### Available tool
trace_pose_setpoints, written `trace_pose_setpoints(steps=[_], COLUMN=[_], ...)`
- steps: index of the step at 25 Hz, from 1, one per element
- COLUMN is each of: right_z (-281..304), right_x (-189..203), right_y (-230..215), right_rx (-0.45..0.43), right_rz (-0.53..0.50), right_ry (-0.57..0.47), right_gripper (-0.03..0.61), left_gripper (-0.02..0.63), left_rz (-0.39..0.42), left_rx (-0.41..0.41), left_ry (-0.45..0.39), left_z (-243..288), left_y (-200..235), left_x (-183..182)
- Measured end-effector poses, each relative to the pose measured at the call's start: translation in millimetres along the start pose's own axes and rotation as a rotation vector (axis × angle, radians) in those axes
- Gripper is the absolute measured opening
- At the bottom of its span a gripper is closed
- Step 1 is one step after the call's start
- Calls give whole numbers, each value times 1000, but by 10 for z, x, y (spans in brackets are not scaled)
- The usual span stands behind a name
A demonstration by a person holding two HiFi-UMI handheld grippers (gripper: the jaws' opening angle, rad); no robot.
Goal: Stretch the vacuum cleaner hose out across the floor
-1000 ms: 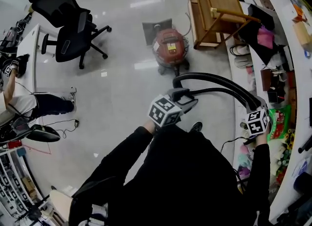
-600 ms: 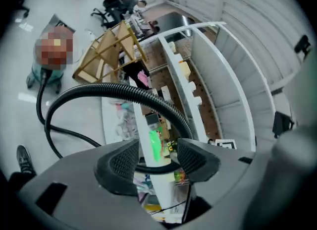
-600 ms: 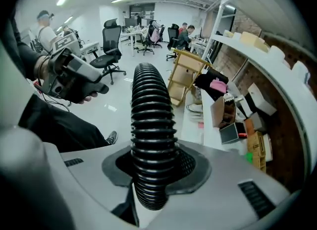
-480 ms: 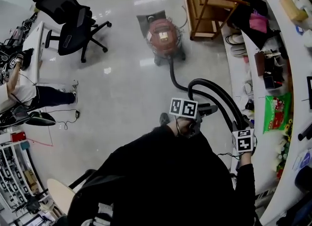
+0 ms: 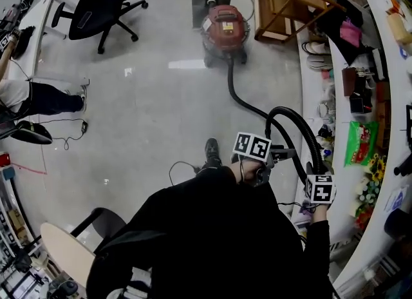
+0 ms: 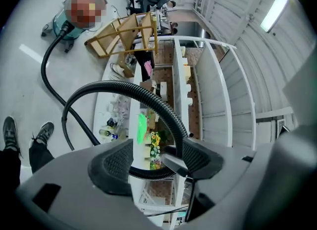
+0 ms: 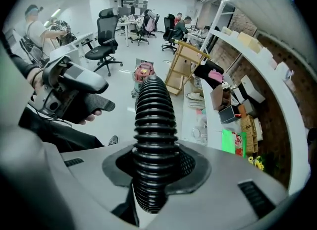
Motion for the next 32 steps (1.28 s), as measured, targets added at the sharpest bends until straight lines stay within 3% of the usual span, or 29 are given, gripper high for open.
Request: trace_pose_setpoints(steps=[3,7,12,16,20,23,27,30,32], right_z=[-188,-369,-514,-566,-565,-567,-576,-832,-1110], right_x=[53,248,648,1163,1760,2243,2877,3176,3267], right_y=[209,468,641,680,749,820,857,697,470], right_rx=[-1,-54,-149,-241,-363,-476,-622,-787,-959], right_rz=[0,42,127,155,127,108,71,155,320], right_ry=[-6,-26,-58,-95,-154,-182,-218,-313,-424], right_gripper=[133,133,133,133,133,135,152,272,293], left_gripper=[320,341,344,344,339,198,153,138,138], left_rz=[-13,-138,-76,-65,-38,-13,75,198,254], left_rx=[22,89,27,76,142,148,138,110,97], left_ry=[-47,-197,-168,-195,-134,-114,19,109,128], left_z=[-91,-131,41,327,854,1142,1338,1348,1230], left_y=[-9,-93,-84,-182,-310,-427,-525,-589,-608], left_x=[28,-116,116,572,1225,1713,2350,2690,2816])
Point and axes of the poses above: the fingertips, and each gripper's own axes: z forward along the fingers, y to its left, x out of its underside, the point moved 5 cm from there along -z, backward along the fingers, and after that the axes turned 2 degrees about z, right-handed, at the moved point
